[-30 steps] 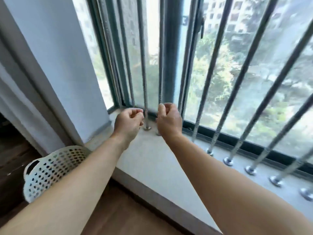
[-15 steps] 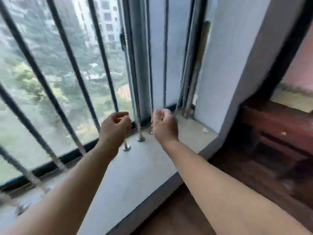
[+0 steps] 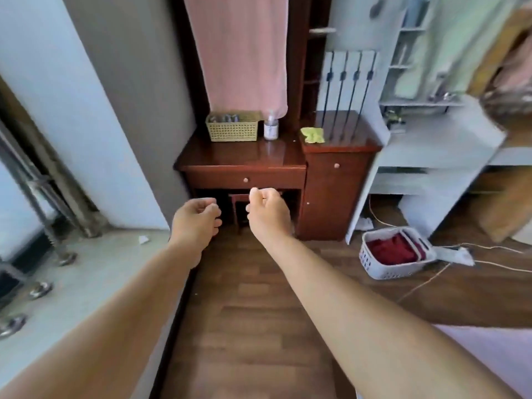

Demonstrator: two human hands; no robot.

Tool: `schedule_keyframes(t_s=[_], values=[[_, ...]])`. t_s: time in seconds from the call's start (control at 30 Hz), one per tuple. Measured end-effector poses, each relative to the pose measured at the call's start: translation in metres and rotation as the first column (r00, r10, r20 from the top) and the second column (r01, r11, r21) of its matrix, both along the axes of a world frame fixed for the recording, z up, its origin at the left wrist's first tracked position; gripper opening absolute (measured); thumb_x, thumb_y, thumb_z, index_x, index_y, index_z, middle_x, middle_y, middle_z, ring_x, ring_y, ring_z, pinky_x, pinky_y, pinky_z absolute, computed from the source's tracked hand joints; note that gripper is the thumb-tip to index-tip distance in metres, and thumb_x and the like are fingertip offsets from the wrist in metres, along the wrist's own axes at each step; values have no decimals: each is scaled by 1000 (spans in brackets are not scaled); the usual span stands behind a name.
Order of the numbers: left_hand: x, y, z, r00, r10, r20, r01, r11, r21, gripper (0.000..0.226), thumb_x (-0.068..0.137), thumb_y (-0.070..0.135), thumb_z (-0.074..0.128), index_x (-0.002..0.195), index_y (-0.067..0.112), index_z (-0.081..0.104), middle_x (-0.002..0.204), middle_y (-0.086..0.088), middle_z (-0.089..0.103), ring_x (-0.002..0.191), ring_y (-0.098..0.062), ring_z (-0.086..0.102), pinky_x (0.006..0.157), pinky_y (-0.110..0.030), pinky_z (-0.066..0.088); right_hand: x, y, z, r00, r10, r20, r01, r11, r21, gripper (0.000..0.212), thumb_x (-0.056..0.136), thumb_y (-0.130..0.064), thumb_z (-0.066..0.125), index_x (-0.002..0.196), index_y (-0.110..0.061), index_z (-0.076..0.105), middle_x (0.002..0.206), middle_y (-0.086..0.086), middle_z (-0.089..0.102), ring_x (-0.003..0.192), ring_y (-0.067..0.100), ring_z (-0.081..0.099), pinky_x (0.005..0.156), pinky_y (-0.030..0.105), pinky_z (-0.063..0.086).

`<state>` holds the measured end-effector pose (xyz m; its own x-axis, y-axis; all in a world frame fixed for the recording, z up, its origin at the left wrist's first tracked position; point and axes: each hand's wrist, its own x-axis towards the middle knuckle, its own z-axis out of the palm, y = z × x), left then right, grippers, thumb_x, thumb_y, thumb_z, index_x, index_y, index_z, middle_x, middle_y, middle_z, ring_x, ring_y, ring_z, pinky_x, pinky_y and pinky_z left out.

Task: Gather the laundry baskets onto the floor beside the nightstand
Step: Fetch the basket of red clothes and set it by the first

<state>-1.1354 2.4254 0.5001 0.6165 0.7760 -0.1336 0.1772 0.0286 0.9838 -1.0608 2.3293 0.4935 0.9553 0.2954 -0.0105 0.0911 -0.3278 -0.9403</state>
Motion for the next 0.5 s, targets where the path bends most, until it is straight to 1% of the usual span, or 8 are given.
schedule_keyframes(t_s=[0.1,0.2,0.33,0.4,0.5], values=[[77,-28,-1,996,-88,-17,88,996,28,14,93,16,53,101,22,62,83,6,64,70,-8,61,66,-21,53,66,-28,-2,996,-94,3,94,996,-9,39,91,-44,36,104,-14,58,102,6,71,93,29,66,86,45,52],[141,-49,-2,984,-176,-30,177,984,32,14,93,15,52,91,25,61,83,5,64,67,-7,59,65,-20,53,122,-49,-7,982,-191,-4,191,982,-7,39,92,-43,35,105,-14,58,103,7,71,95,29,66,88,46,51],[217,-63,-9,962,-262,-70,264,964,24,14,92,13,52,99,20,62,78,6,63,65,-8,59,67,-23,54,185,-68,-20,958,-285,-43,286,958,3,40,94,-44,36,106,-12,58,101,9,71,95,31,66,88,49,51],[257,-66,-16,947,-309,-83,311,950,7,14,92,12,52,98,19,63,77,6,63,65,-9,59,65,-24,53,217,-74,-29,939,-337,-64,338,941,6,39,94,-43,37,106,-11,58,100,11,71,94,33,66,87,50,52],[319,-71,-26,902,-422,-91,422,906,-16,17,93,10,50,85,21,60,74,4,61,60,-10,56,58,-21,48,269,-83,-41,903,-423,-72,423,906,-24,39,94,-42,36,103,-11,58,98,11,71,92,32,66,86,48,52]])
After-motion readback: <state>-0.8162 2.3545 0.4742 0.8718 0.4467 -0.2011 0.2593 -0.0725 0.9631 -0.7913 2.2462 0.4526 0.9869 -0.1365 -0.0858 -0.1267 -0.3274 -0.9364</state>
